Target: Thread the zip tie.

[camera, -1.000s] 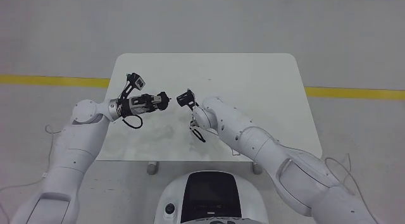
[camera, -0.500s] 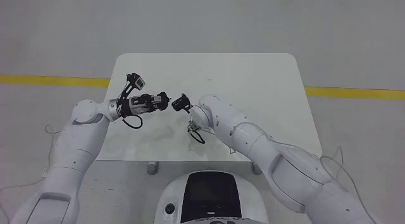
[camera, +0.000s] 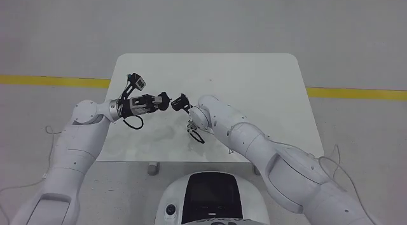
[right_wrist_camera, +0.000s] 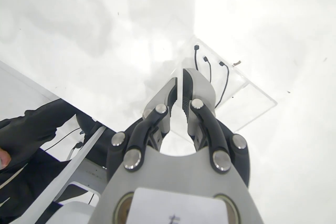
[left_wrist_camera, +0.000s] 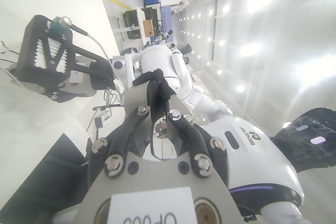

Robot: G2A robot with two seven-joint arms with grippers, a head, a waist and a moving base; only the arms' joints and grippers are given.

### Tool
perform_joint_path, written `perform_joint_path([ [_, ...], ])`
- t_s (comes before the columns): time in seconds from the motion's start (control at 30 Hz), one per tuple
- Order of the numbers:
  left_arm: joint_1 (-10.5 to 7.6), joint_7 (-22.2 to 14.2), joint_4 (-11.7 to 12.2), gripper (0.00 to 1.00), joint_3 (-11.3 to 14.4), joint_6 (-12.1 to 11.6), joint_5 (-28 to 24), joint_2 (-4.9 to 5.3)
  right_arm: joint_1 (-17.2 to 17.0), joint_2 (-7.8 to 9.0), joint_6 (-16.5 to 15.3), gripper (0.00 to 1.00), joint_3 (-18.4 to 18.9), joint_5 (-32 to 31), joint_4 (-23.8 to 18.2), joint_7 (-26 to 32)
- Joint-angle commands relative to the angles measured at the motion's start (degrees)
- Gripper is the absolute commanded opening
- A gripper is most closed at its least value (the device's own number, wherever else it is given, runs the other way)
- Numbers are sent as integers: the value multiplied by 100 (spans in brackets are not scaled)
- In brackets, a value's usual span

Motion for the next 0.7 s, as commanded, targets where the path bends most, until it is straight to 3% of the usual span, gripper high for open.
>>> perform_joint_path([
  [0.0, 0, 0, 0, 0, 0, 0, 0, 0, -13, -19, 92, 12, -19, -99, -1, -58],
  [0.67, 0, 0, 0, 0, 0, 0, 0, 0, -61, -192, 605, 13, 9, -559, 161, -32],
])
